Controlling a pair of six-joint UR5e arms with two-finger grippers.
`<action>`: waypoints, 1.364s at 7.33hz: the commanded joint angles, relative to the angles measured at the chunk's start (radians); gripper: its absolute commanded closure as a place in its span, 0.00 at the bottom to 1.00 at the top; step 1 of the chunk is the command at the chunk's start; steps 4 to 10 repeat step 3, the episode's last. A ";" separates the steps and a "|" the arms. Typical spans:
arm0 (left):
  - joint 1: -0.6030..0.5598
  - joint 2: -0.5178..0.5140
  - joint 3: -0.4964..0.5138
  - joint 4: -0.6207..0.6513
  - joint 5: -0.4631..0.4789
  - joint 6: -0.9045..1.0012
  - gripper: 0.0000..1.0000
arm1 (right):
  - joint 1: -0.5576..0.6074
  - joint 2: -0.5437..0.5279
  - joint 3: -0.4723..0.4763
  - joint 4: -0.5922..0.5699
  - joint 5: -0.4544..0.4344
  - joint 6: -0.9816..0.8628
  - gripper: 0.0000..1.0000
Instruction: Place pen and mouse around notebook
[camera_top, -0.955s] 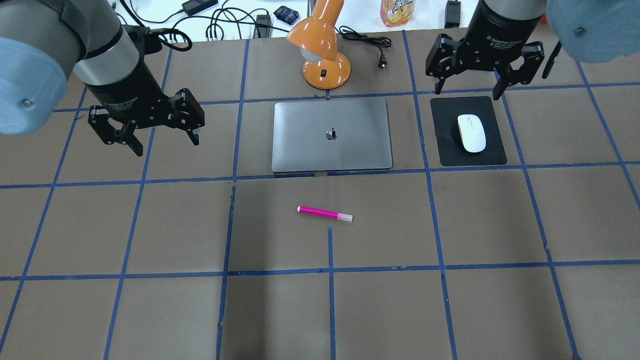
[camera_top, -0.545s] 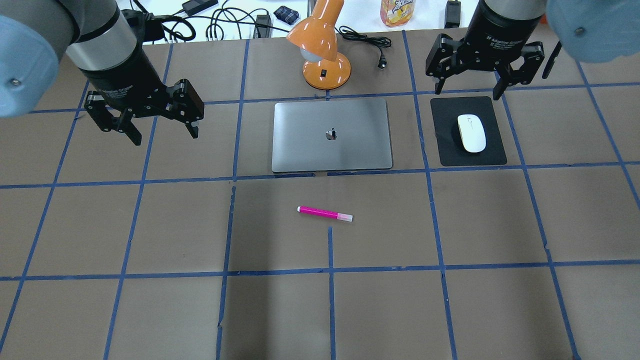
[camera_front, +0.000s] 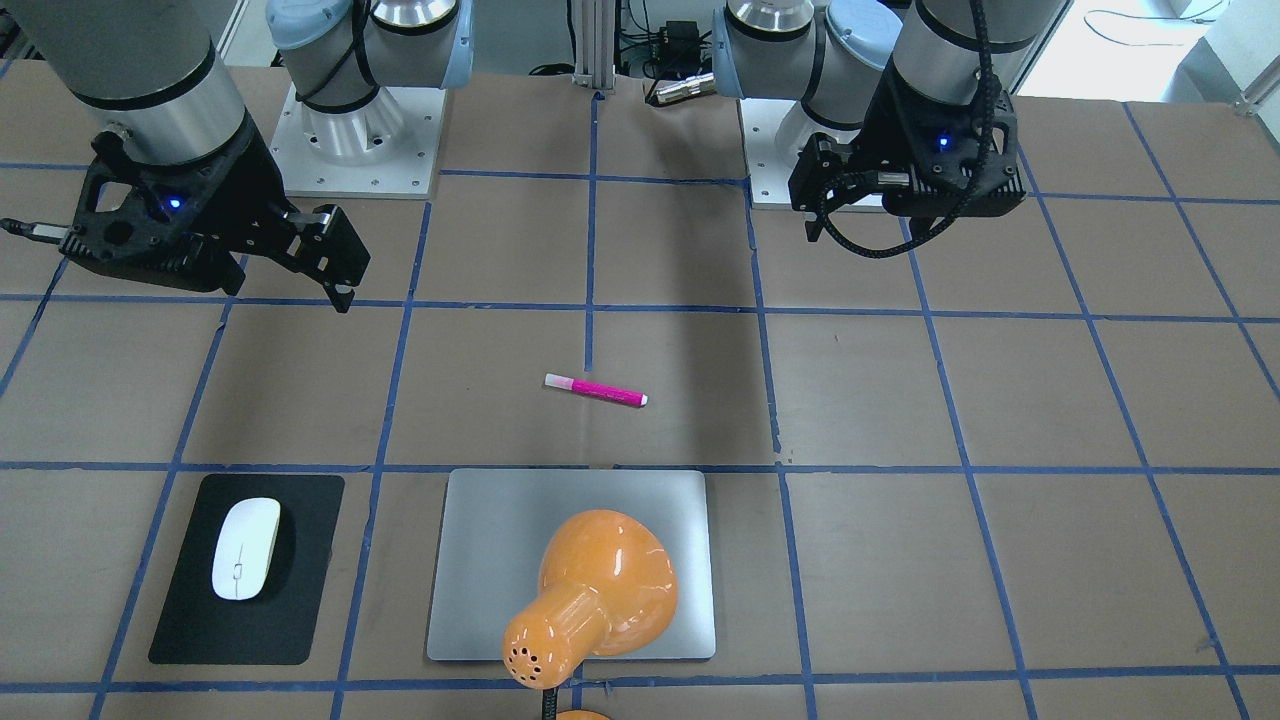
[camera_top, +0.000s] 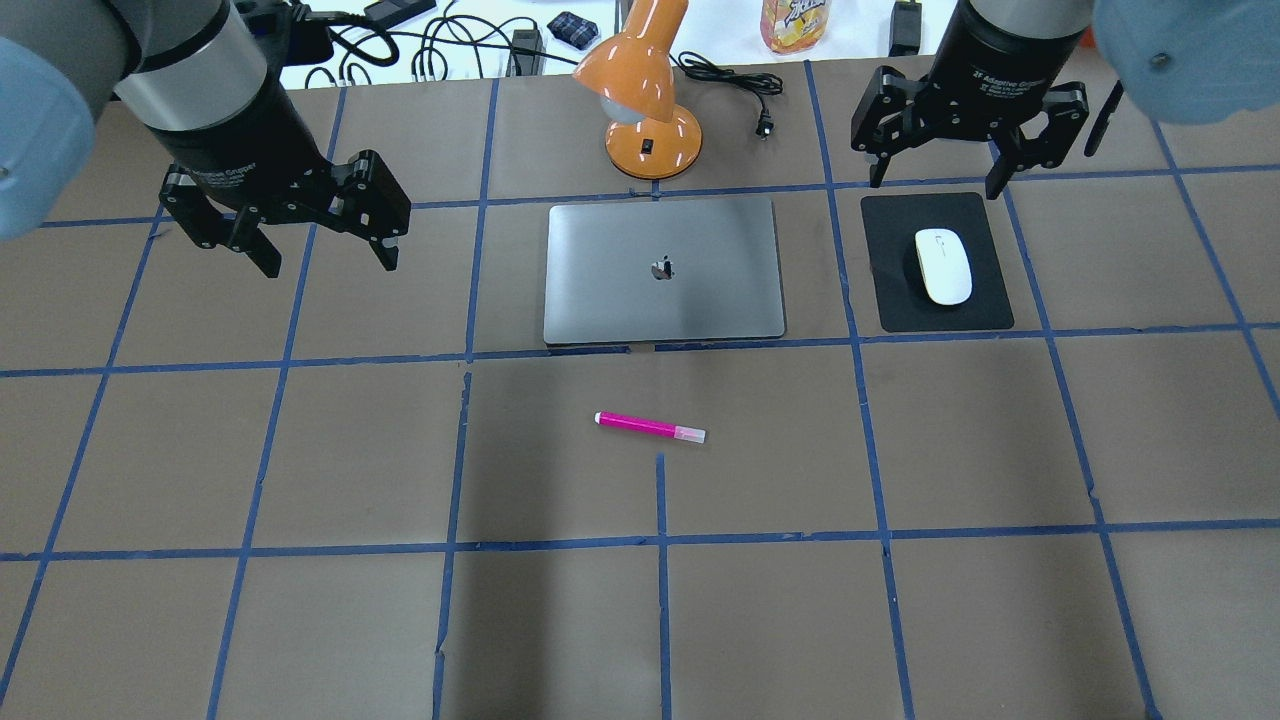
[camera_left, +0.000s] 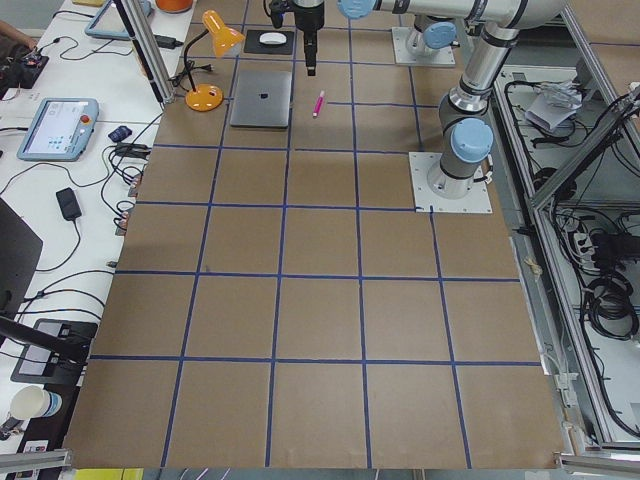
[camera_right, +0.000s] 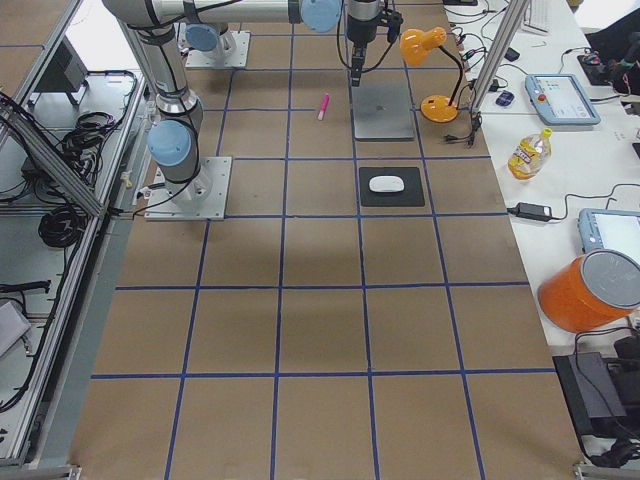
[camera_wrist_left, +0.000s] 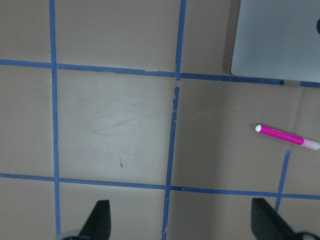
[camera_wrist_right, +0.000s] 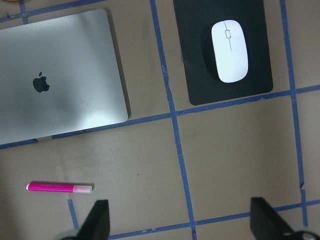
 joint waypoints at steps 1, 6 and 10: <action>-0.003 -0.009 -0.002 0.001 0.001 0.005 0.00 | 0.000 0.002 0.001 -0.001 0.000 0.000 0.00; -0.003 0.000 -0.010 0.007 0.001 0.005 0.00 | 0.000 0.002 -0.001 -0.001 0.000 0.000 0.00; -0.003 0.000 -0.010 0.007 0.001 0.005 0.00 | 0.000 0.002 -0.001 -0.001 0.000 0.000 0.00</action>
